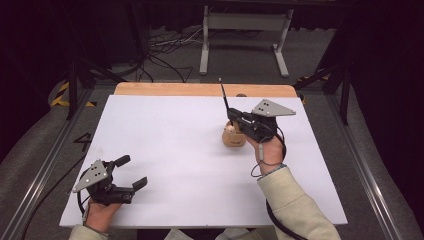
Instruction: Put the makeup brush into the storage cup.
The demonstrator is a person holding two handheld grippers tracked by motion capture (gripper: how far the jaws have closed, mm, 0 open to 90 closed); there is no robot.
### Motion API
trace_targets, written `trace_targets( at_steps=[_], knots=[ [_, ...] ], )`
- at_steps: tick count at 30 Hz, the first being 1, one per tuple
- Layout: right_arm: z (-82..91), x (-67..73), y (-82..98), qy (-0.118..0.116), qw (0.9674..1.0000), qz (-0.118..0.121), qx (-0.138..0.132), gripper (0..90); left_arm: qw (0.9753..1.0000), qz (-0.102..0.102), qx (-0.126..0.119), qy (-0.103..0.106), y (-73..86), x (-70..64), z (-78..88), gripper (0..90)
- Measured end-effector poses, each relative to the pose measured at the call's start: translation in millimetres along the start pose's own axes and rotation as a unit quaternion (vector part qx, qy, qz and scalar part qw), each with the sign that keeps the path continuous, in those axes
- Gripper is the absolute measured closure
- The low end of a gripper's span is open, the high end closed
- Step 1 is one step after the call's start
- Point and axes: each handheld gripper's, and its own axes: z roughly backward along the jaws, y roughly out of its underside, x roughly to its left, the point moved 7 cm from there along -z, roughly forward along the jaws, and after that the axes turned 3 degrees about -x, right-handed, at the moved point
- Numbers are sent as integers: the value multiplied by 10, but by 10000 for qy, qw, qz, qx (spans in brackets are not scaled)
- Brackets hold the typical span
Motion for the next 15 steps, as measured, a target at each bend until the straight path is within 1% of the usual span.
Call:
trace_targets(
  at_steps=[3, 5, 12, 15],
  knots=[
    [24, -84, 18, 140, 9999, -80, -4, 839, 10000, -27, -10, -12, -2, 4, -1, 21],
    [48, -154, 30, 253, 9996, -133, -24, 839, 10000, -10, -5, -4, 1, 0, -2, 21],
    [100, -281, 32, 493, 9985, -216, -72, 839, 10000, -21, -16, -11, 4, 9, -8, 19],
    [107, -333, 37, 572, 9979, -302, -106, 839, 10000, -1, -4, -6, 7, 6, -9, 19]
  ],
)
